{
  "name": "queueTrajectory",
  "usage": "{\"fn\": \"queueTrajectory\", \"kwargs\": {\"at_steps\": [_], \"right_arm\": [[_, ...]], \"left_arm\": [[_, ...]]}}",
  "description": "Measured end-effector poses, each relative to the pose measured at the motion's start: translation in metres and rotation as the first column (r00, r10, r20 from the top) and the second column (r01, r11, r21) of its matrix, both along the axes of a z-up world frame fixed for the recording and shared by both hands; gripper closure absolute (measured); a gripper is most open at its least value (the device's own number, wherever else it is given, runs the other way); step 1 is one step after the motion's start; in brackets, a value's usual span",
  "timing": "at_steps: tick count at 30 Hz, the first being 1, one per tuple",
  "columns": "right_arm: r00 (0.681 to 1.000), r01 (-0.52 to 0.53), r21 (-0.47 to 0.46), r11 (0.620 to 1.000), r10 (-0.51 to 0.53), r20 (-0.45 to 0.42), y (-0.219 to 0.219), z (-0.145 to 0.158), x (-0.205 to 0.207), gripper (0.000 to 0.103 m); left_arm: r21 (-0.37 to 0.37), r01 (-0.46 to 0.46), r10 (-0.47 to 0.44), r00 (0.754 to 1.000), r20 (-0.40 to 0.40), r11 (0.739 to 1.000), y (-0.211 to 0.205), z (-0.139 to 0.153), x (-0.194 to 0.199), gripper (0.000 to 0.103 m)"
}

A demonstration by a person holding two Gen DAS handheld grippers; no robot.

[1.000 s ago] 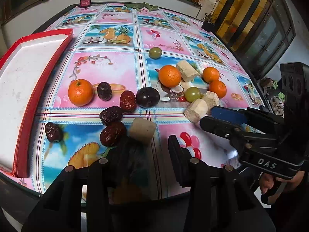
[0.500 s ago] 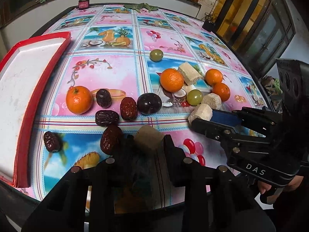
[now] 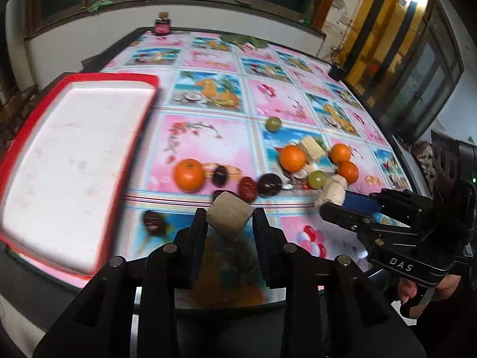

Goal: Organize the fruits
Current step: 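Carry the left tool's chunk over the red-rimmed tray while the right tool carries its chunk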

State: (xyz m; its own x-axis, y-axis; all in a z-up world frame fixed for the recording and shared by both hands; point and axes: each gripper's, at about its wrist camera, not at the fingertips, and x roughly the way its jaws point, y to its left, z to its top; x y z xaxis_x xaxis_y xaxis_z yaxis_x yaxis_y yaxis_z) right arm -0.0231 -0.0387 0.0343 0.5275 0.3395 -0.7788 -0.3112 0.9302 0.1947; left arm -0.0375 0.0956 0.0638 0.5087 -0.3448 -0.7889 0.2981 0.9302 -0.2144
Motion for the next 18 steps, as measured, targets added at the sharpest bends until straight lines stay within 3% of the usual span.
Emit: {"fn": "queueTrajectory", "kwargs": {"at_steps": [10,18], "right_arm": [[0.994,-0.107,0.053,0.993,0.107,0.013,0.035,0.017,0.010,0.073],[0.977,-0.212,0.066,0.975,0.211,0.025,0.082,0.027,0.025,0.073]], "left_arm": [[0.005,-0.137,0.137,0.990,0.036,0.991,0.061,0.013,0.000,0.074],[0.029,-0.209,0.208,0.978,0.011,0.978,0.106,-0.005,0.021,0.074]]}}
